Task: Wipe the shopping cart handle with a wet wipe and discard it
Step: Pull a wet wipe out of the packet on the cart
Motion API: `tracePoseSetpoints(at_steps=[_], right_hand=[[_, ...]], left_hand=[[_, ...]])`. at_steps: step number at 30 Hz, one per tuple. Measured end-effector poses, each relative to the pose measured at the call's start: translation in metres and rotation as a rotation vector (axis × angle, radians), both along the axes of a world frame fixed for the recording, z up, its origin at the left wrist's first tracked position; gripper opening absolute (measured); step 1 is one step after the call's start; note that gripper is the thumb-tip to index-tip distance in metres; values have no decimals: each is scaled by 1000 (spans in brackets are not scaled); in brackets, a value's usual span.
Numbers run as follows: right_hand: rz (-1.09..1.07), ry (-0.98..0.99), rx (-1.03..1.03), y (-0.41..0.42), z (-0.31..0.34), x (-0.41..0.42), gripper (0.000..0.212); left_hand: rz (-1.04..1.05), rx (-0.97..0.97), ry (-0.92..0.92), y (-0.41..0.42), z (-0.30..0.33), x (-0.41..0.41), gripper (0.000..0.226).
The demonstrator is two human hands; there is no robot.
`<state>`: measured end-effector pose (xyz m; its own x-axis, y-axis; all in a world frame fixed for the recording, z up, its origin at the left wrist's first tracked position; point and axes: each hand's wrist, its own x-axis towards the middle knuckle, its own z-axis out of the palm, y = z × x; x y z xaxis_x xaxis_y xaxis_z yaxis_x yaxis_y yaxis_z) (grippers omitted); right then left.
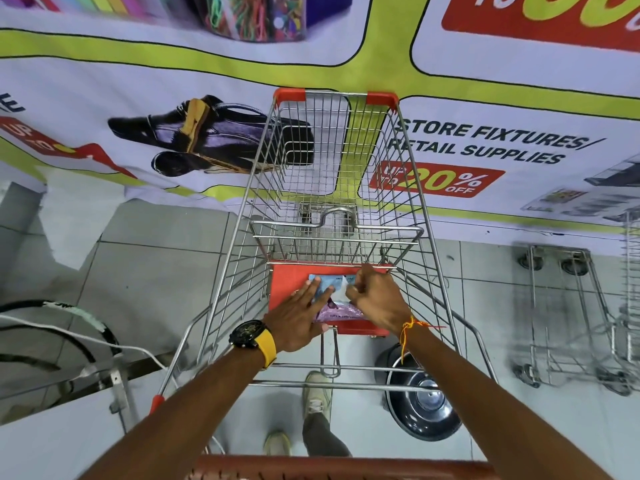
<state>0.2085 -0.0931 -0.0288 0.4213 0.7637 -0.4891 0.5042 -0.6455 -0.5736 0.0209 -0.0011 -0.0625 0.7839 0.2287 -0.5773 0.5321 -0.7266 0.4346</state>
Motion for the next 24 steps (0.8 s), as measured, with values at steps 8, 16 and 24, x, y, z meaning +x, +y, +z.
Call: tracePoseSetpoints(at_steps=[8, 16, 24], right_hand=[[44, -119, -4, 1, -5, 0, 18], [-198, 39, 147, -14, 5, 19, 8], [-310, 165, 416, -50, 62, 37, 14]], left_hand=[[-50, 33, -11, 2, -5, -2, 72], [-25, 80, 46, -1, -5, 5, 73], [-74, 131, 92, -3, 7, 10, 73]])
